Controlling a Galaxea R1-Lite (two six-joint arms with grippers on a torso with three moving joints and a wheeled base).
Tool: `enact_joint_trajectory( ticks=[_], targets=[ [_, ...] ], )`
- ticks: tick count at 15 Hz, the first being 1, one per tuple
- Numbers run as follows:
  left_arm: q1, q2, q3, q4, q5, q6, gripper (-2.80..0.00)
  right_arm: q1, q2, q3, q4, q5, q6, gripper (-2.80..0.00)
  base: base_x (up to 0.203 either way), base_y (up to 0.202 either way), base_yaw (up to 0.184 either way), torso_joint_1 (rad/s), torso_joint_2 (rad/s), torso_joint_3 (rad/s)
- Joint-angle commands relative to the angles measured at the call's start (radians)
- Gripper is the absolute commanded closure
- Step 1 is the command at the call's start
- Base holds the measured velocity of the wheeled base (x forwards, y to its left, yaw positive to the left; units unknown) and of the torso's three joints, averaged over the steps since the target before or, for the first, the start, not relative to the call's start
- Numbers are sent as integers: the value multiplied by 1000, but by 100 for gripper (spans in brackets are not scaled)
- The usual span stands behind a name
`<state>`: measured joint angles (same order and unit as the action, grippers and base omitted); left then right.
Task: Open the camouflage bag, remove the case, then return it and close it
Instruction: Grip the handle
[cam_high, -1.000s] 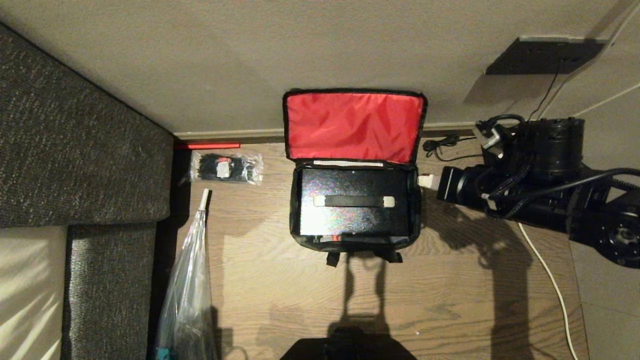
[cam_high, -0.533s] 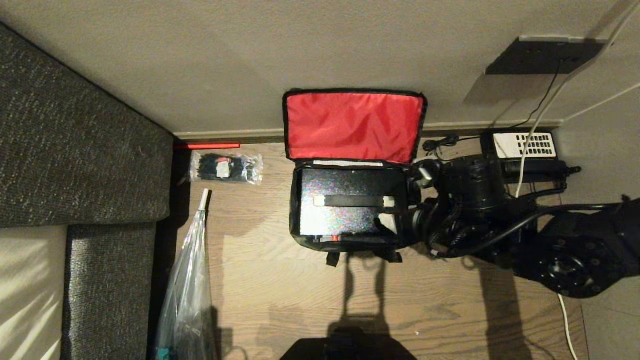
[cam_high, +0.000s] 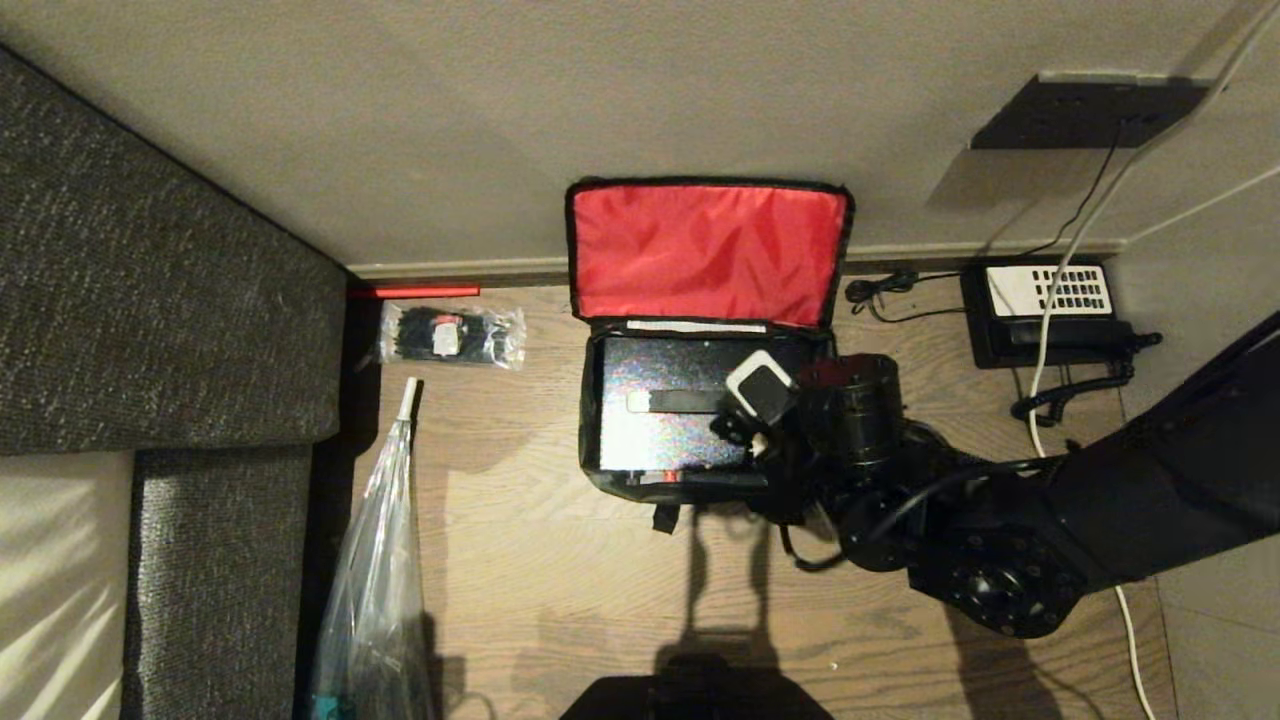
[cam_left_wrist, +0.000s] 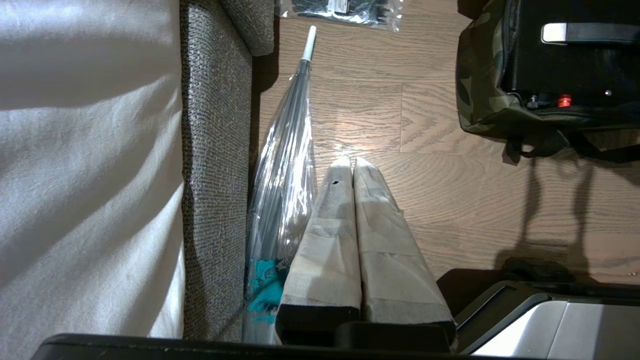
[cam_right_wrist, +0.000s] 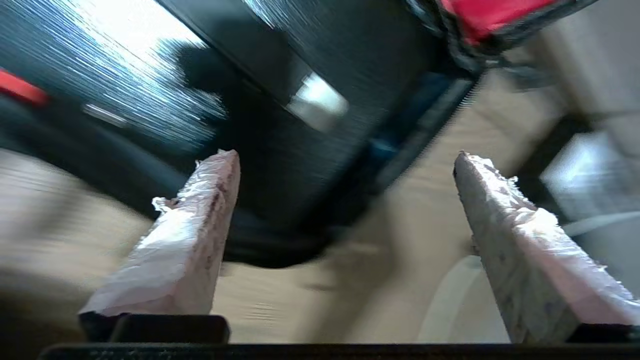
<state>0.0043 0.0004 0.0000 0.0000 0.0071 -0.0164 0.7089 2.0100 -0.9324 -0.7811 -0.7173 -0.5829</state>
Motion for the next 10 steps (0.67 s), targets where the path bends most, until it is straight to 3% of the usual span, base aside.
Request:
enact_joint_trajectory(
  ticks=[1,3,6,10],
  targets=[
    [0,-2,3,0,1,0,0,5,105,9,-144,-46,-108,-280,0,0,0,0,0,0],
    [0,-2,3,0,1,0,0,26,189,9,-314,-47,-149,-280,0,0,0,0,0,0],
    [0,-2,3,0,1,0,0,34,210,41,-491,-41,-465,-280,0,0,0,0,0,0],
    [0,-2,3,0,1,0,0,37,219,50,-556,31,-656,-280,0,0,0,0,0,0]
  ],
)
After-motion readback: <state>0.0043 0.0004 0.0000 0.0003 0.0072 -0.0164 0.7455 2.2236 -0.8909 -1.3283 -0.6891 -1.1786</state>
